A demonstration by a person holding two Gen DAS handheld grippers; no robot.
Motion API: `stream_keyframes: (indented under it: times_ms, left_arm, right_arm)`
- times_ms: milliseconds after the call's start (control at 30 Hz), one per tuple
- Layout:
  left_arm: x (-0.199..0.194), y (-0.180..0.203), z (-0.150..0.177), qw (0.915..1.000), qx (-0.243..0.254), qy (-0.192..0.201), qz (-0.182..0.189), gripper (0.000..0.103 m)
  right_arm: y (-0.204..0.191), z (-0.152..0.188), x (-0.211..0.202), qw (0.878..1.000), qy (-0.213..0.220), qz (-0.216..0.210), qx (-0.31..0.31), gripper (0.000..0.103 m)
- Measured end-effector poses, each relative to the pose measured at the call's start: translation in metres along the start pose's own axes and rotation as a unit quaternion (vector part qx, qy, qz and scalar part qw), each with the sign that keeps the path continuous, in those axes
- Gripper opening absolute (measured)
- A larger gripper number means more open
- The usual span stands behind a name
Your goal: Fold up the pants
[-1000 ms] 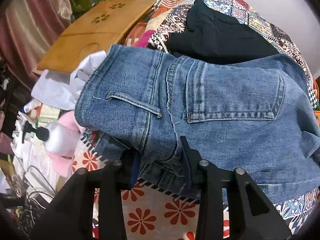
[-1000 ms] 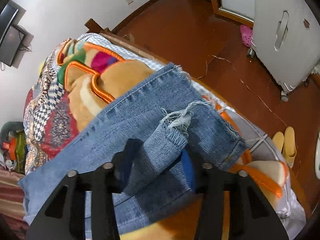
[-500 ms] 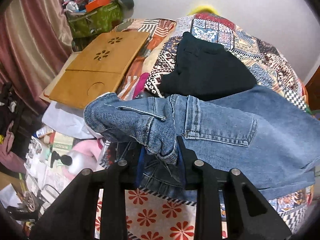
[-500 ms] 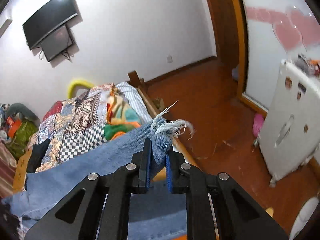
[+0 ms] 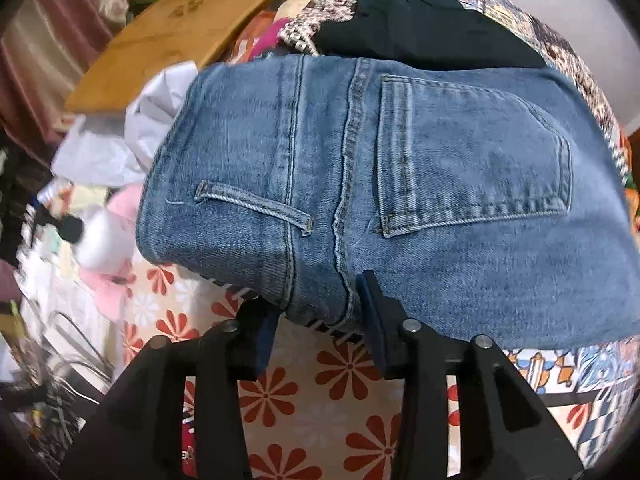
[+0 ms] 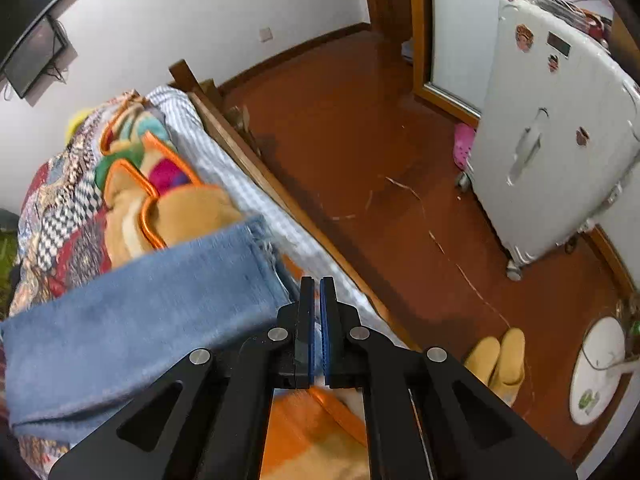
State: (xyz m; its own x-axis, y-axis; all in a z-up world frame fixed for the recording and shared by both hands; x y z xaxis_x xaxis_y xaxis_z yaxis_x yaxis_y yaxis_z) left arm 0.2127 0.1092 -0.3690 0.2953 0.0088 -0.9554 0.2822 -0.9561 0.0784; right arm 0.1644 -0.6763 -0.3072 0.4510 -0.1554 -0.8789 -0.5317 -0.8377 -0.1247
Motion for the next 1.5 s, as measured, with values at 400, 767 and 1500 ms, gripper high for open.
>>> stream_keyframes:
  times_ms: [400, 767, 1500]
  left_arm:
    - [-0.091, 0.01, -0.038, 0.9948, 0.04, 0.091, -0.023, 0.067]
    - [-0.071, 0.092, -0.076, 0.9861, 0.134, 0.097, 0.013, 0.078]
    - [-0.012, 0.127, -0.05, 0.9801, 0.165, 0.084, 0.072, 0.088]
  right_arm:
    - [-0.135, 0.004, -0.039, 0.987, 0.025, -0.11, -0.116, 0.057]
    - [-0.178, 0.104, 0.002, 0.966, -0.062, -0.111, -0.226, 0.057]
    - [-0.357, 0.07, -0.078, 0.913, 0.013, -0.24, -0.329, 0.057]
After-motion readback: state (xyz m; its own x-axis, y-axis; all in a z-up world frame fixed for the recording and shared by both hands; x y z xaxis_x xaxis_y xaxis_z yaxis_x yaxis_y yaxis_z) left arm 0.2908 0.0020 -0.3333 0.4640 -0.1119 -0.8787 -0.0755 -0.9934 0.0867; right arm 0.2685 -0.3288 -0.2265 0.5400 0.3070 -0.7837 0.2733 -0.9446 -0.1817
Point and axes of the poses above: each gripper's, at about its wrist camera, not at the fingertips, and x roughly the way its jaws point, y to its right, z to its underside, the point moved 7 cm from there along x, roughly the way its jaws point, and after that the axes turned 4 degrees about z, right-handed, at the moved point
